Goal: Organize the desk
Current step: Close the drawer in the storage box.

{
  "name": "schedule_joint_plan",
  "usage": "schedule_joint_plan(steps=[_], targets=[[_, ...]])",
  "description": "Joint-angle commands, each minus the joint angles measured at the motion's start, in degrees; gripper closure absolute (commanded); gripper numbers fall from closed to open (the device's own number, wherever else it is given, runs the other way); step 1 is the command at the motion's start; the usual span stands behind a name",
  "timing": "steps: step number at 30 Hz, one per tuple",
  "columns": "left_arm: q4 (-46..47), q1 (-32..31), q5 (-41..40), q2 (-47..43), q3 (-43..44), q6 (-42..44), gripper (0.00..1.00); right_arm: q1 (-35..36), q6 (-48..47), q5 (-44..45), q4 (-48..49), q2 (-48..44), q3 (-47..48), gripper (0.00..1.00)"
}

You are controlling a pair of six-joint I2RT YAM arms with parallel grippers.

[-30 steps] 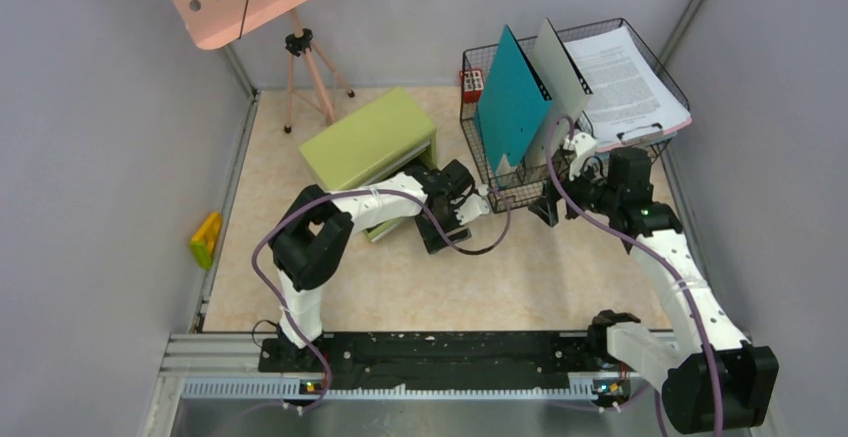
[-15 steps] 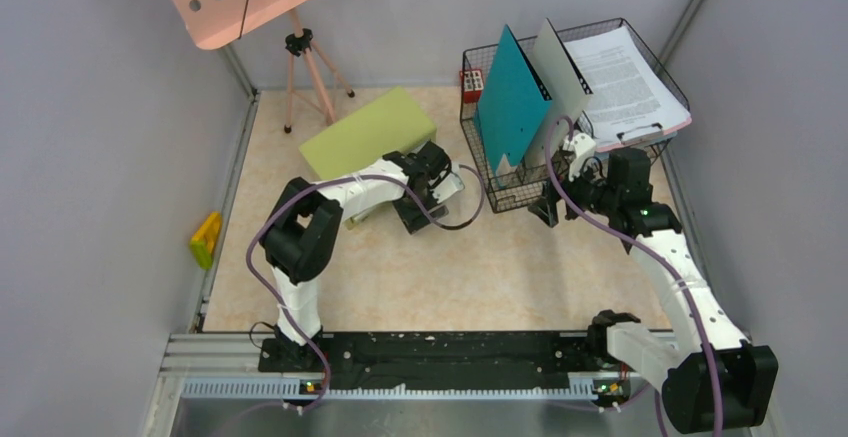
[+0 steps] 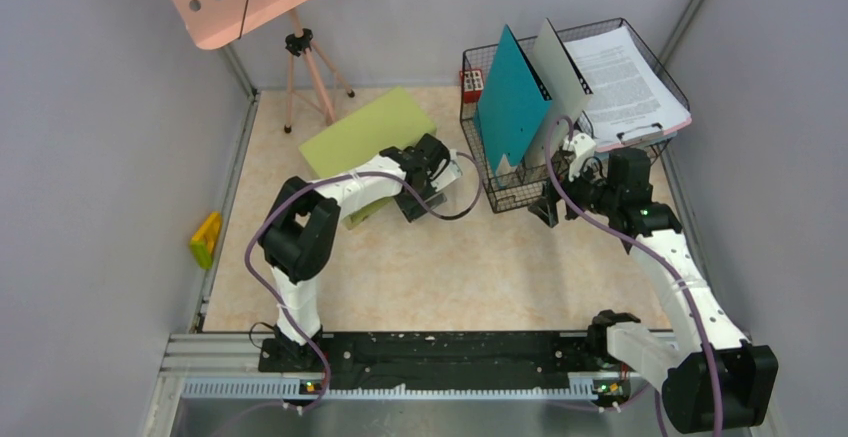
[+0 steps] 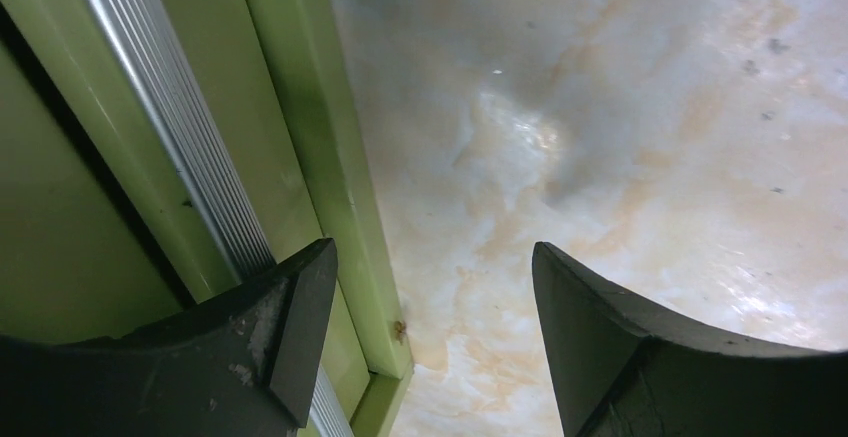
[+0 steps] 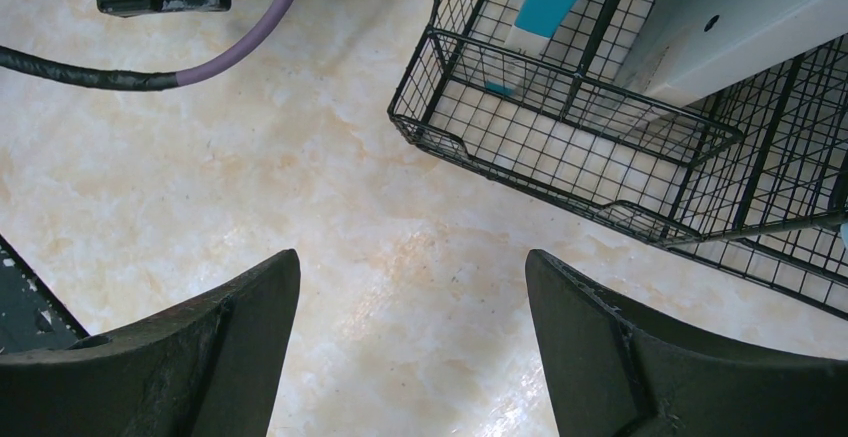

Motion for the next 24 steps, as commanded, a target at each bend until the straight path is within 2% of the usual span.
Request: schedule_joint_plan(steps=[1, 8, 13, 19, 24], targets=[[4.41, 0.97, -4.19, -3.00, -0.99, 1.26, 0.23, -0.34, -0.91, -0.62, 1.77, -0.05, 0.23, 0.18], [4.67, 1.14, -4.09, -2.91, -1.34, 1.88, 0.23, -0.33, -1.00, -0.62, 1.73, 0.10, 0.19, 0.18], [1.70, 0.96, 0.71, -4.14, -0.20, 0.35, 0.22, -0.33, -1.00, -0.83, 1.81, 0.65, 0.31, 0.18], [0.73, 0.20, 5.25, -8.49, -1.30, -2.12, 0.21, -0.33, -1.00, -1.49, 1.20, 0.89, 1.34, 0.18], [0.84, 0.26, 5.26, -13.12, -4.66, -2.11, 0.21, -0.35, -1.34, -1.59, 0.66, -0.38, 1.37, 0.18]])
